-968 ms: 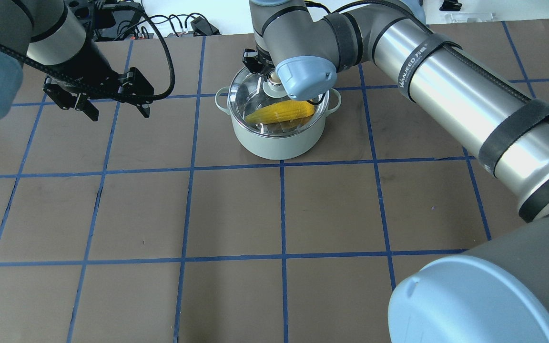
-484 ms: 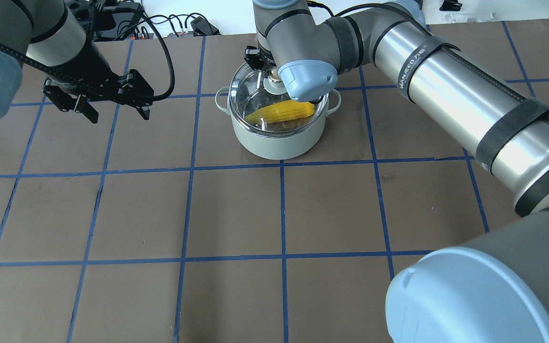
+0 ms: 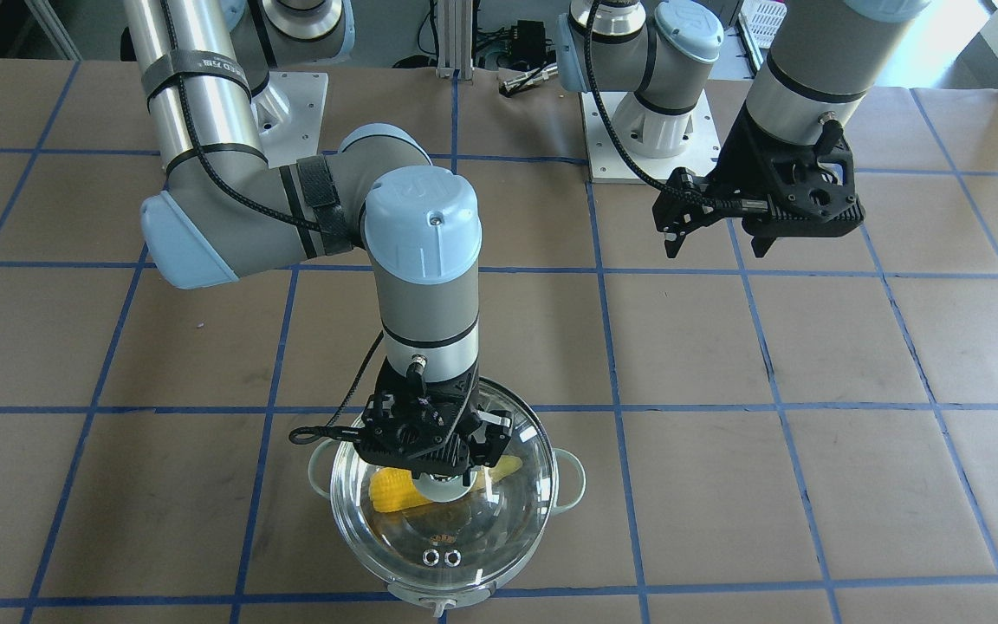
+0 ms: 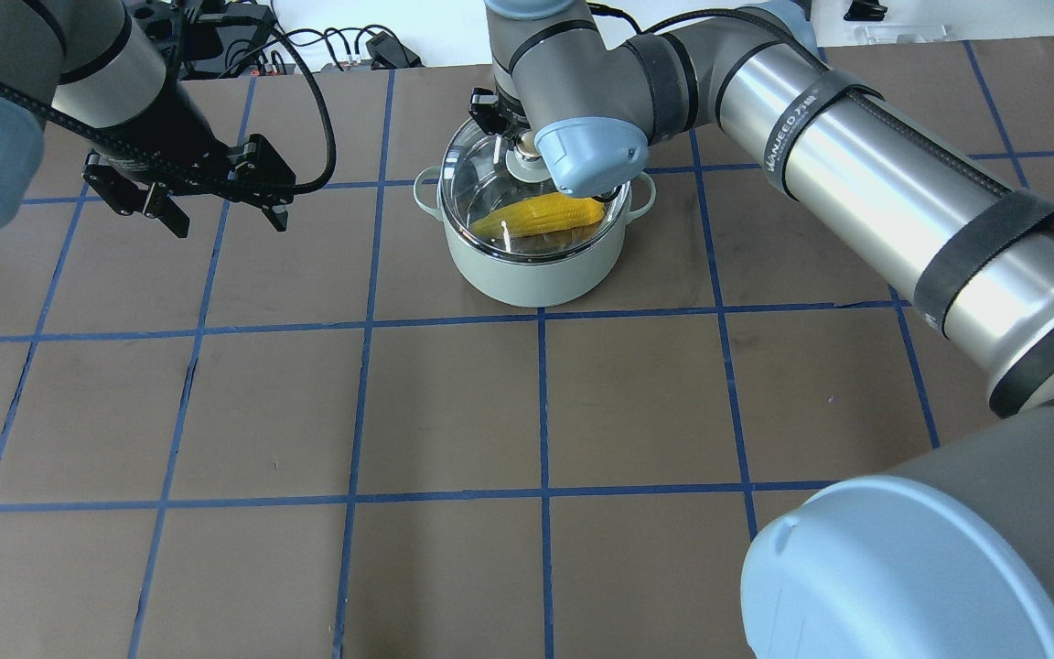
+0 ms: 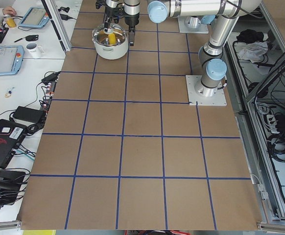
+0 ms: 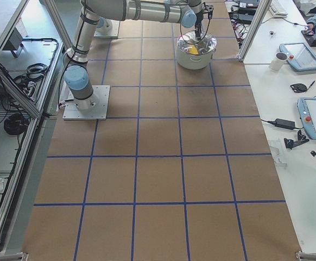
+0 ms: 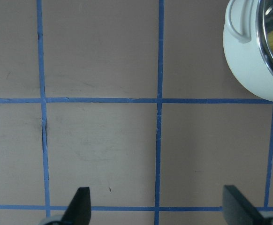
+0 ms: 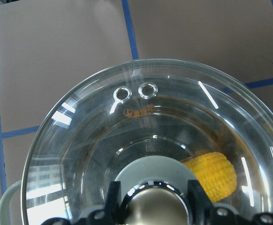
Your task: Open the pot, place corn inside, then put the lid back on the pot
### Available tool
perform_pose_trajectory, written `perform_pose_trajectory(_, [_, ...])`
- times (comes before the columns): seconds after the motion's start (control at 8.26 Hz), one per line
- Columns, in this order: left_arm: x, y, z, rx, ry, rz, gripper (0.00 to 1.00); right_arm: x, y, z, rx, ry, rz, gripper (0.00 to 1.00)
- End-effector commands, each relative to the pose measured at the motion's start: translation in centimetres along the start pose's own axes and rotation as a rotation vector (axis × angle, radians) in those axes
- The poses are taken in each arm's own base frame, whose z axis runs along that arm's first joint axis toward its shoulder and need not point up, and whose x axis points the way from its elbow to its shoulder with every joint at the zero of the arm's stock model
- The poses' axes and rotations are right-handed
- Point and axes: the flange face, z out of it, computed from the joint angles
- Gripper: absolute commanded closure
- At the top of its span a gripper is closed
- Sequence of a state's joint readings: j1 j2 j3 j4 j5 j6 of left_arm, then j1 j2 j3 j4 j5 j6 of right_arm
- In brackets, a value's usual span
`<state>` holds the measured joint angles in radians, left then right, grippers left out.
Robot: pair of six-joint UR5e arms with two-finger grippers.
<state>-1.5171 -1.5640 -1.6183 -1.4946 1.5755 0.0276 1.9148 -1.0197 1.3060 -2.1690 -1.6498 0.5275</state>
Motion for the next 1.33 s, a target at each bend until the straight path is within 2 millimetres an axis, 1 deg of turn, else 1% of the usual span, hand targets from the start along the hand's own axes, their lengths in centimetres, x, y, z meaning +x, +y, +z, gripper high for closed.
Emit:
perform_pose_trajectory(0.0, [-0.03,-0.07,0.10,-0.002,-0.003,0.000,0.00,-0.03,0.09,-0.20,-0.001,-0.001,0.008,0.71])
perform_pose_trajectory(0.24, [-0.12,-0.12,0.20,-0.005,-0.004,-0.001,0.00,0.00,0.07,-0.73,0.003,-0.003,0.009,0.71])
perform_pose_trajectory(0.48, [-0.14,-0.16,0.28,-0.006,-0.006,-0.001,0.00,-0.16,0.11,-0.80,-0.004,-0.018,0.018,0.71])
perform_pose_trajectory(1.21, [-0.16,-0.20,0.41,-0.008,-0.007,0.000,0.00,0.00,0.67,-0.14,-0.055,0.001,0.024,0.72])
